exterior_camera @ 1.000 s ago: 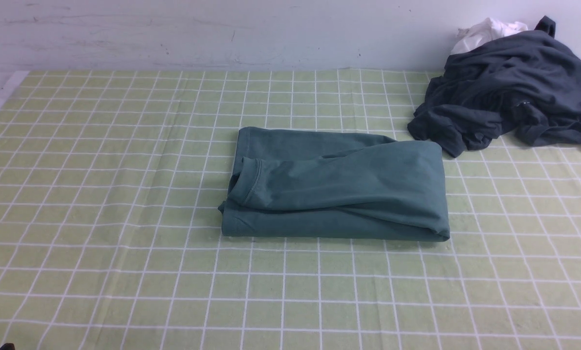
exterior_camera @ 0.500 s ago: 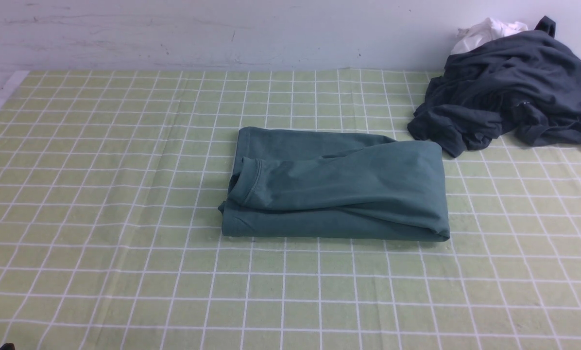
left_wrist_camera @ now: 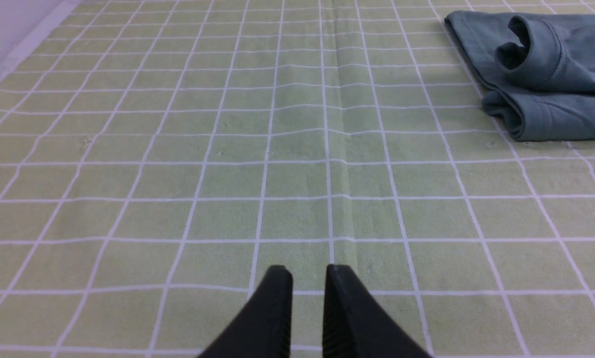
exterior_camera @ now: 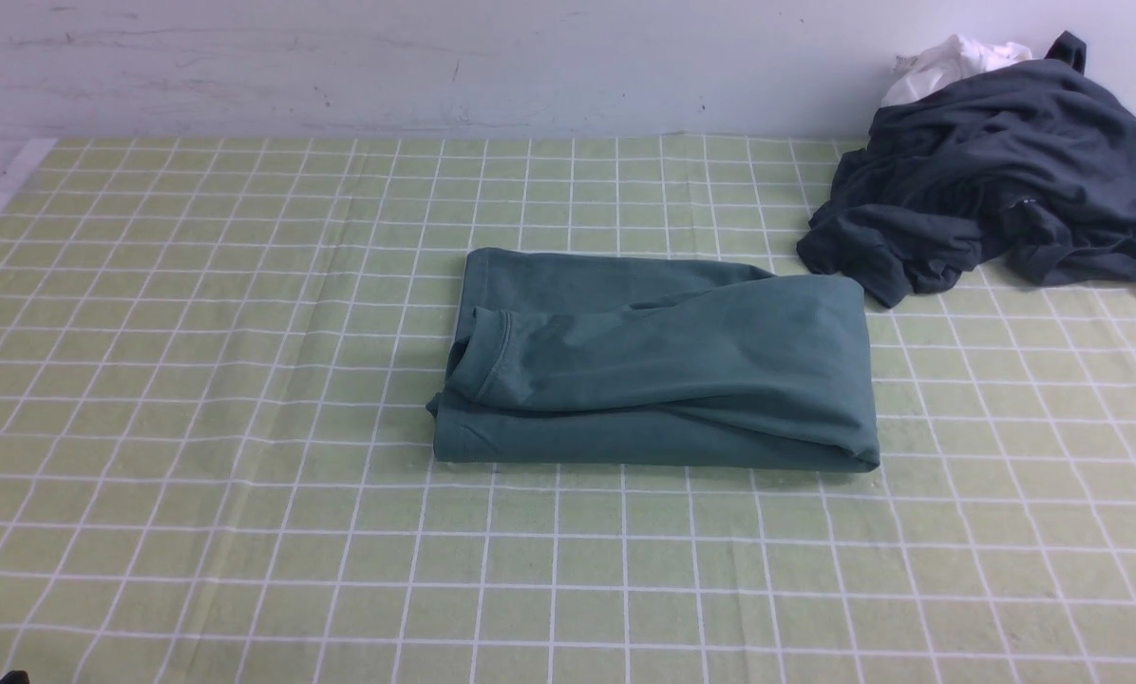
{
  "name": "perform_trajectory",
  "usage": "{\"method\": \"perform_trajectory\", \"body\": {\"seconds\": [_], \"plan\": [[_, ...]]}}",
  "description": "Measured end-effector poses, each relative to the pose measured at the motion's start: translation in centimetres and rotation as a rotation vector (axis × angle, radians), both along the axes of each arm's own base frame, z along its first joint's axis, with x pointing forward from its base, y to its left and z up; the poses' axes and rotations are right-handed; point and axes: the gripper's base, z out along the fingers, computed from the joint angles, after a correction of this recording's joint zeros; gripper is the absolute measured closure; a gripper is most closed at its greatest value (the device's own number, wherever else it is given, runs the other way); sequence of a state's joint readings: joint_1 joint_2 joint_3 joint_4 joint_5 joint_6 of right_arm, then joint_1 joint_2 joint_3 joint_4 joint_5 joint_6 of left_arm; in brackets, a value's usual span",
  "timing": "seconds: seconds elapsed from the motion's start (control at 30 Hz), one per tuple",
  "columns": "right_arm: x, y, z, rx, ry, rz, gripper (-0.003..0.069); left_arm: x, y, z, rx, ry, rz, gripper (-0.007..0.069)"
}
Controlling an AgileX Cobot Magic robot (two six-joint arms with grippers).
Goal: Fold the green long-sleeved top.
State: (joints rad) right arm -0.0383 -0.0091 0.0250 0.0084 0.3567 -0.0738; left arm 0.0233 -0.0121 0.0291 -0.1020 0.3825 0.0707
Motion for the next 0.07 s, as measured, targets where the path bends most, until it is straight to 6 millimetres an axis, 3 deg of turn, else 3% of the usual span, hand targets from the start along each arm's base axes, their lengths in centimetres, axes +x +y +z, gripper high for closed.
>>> {"method": "perform_trajectory", "body": {"seconds": [0.07], "plan": [[0.0, 0.0, 0.0, 0.0, 0.0, 0.0, 0.0634, 0.0, 0.0, 0.0, 0.0, 0.0, 0.0, 0.0535]]}}
